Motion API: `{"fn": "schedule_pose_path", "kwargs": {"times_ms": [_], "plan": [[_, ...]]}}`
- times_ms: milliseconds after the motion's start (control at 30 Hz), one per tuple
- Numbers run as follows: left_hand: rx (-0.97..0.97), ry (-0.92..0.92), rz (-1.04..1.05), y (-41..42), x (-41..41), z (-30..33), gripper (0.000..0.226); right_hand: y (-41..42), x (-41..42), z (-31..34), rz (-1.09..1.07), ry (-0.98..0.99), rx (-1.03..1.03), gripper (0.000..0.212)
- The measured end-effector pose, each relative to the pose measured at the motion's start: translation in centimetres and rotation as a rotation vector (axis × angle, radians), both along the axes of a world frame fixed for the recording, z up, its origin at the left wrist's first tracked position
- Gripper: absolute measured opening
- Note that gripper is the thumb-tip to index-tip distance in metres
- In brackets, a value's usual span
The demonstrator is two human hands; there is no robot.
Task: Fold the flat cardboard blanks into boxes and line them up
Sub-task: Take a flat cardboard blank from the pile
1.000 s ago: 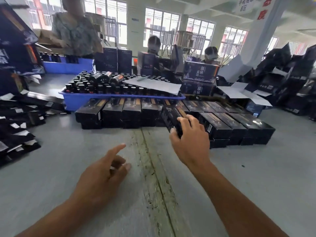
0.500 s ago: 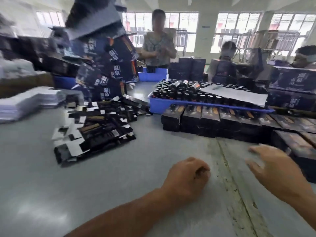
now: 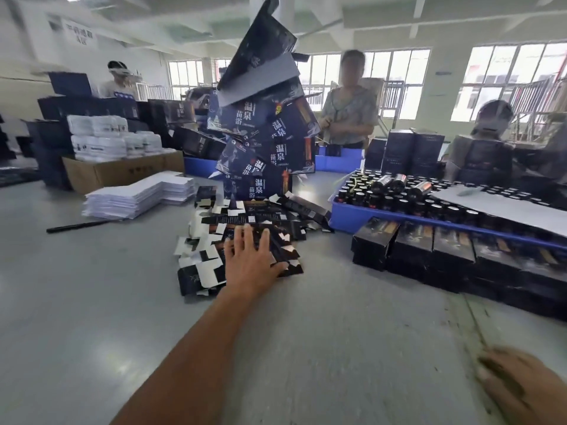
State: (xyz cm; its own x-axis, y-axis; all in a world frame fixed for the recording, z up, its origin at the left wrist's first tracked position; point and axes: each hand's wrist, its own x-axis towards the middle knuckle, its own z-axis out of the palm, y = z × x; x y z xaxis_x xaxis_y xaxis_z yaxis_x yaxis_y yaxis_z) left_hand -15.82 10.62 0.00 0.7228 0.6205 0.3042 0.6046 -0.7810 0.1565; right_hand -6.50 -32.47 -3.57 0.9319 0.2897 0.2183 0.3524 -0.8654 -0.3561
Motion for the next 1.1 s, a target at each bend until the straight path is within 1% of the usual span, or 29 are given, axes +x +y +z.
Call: {"fn": "schedule_pose_path", "kwargs": {"times_ms": [33, 67, 100, 167, 200, 233, 267, 300, 333, 367, 400, 433, 467, 500, 567, 600, 633, 667, 700, 767, 800, 867, 933, 1000, 1067, 1100], "plan": [[-0.041, 0.05, 0.031, 1.0, -0.5, -0.2, 0.095, -0.1, 0.1, 0.0, 0.016, -0.034, 0.002, 0.014], [-0.083, 0.087, 0.053, 1.6, -0.8, -0.4, 0.098, -0.2, 0.3, -0.3, 0.051, -0.06, 0.007, 0.016], [-0.115, 0.111, 0.062, 2.0, -1.0, -0.6, 0.1, -0.5, 0.3, -0.1, 0.082, -0.057, 0.009, 0.025], [-0.123, 0.128, 0.052, 2.2, -0.8, -0.7, 0.104, -0.7, 0.0, -0.2, 0.16, -0.087, 0.011, 0.054], [-0.108, 0.119, 0.044, 2.0, -0.6, -0.7, 0.107, -0.6, 0.2, -0.4, 0.171, -0.151, 0.043, 0.063], [-0.093, 0.103, 0.042, 1.9, -0.5, -0.5, 0.112, -0.4, 0.0, -0.1, 0.18, -0.149, 0.061, 0.067], [-0.078, 0.085, 0.046, 1.8, -0.4, -0.4, 0.116, -0.3, -0.1, 0.1, 0.161, -0.15, 0.072, 0.059], [-0.062, 0.065, 0.052, 1.7, -0.4, -0.3, 0.12, 0.0, -0.7, 0.8, 0.122, -0.104, 0.076, 0.039], [-0.042, 0.044, 0.059, 1.6, -0.4, -0.2, 0.122, 0.2, -0.7, 0.7, 0.083, -0.122, 0.052, 0.019], [-0.016, 0.017, 0.062, 1.5, -0.5, -0.1, 0.123, 0.5, -1.0, 0.9, 0.063, -0.088, 0.032, 0.013], [0.015, -0.015, 0.061, 1.3, -0.5, 0.0, 0.123, 0.4, -0.8, 0.9, 0.078, -0.056, 0.04, 0.023], [0.045, -0.052, 0.056, 1.1, -0.5, 0.2, 0.122, 0.3, -1.2, 1.8, 0.101, -0.005, 0.041, 0.023], [0.074, -0.094, 0.047, 0.7, -0.5, 0.4, 0.12, 0.4, -1.2, 2.1, 0.123, 0.013, 0.053, 0.013], [0.106, -0.139, 0.034, 0.3, -0.6, 0.7, 0.117, 0.5, -1.6, 3.5, 0.132, 0.043, 0.021, 0.018], [0.193, -0.241, -0.012, -0.9, -0.8, 1.4, 0.109, 1.0, -2.6, 5.3, 0.228, -0.038, -0.14, 0.049], [0.25, -0.295, -0.048, -1.6, -0.9, 1.7, 0.106, 1.2, -2.6, 5.8, 0.25, -0.029, -0.218, 0.065], [0.316, -0.346, -0.089, -2.5, -0.9, 2.0, 0.102, 1.1, -2.8, 5.9, 0.223, -0.012, -0.209, 0.086], [0.378, -0.389, -0.138, -3.6, -0.9, 2.1, 0.098, 1.1, -2.8, 5.8, 0.185, 0.03, -0.107, 0.1], [0.423, -0.426, -0.197, -4.9, -0.8, 2.2, 0.095, 0.9, -3.2, 5.1, 0.167, 0.054, -0.044, 0.096], [0.446, -0.474, -0.335, -8.0, -0.5, 2.2, 0.087, 0.6, -3.4, 4.2, 0.149, 0.058, 0.025, 0.045], [0.437, -0.482, -0.407, -9.7, -0.3, 2.1, 0.083, 0.6, -3.6, 4.1, 0.138, 0.059, 0.111, 0.029], [0.418, -0.476, -0.549, -12.7, 0.0, 1.9, 0.076, 0.5, -3.8, 4.0, 0.109, 0.09, 0.346, 0.019], [0.407, -0.457, -0.657, -15.2, 0.1, 1.9, 0.073, 0.6, -4.6, 5.0, 0.109, 0.166, 0.515, 0.018], [0.383, -0.455, -0.713, -17.1, 0.4, 1.9, 0.075, 0.7, -4.8, 6.0, 0.145, 0.219, 0.69, 0.017], [0.344, -0.471, -0.756, -18.6, 0.7, 2.2, 0.08, 1.0, -5.1, 7.6, 0.197, 0.255, 0.862, 0.006], [0.322, -0.477, -0.774, -19.3, 1.0, 2.5, 0.082, 1.2, -5.1, 8.5, 0.23, 0.261, 0.919, 0.005]]}}
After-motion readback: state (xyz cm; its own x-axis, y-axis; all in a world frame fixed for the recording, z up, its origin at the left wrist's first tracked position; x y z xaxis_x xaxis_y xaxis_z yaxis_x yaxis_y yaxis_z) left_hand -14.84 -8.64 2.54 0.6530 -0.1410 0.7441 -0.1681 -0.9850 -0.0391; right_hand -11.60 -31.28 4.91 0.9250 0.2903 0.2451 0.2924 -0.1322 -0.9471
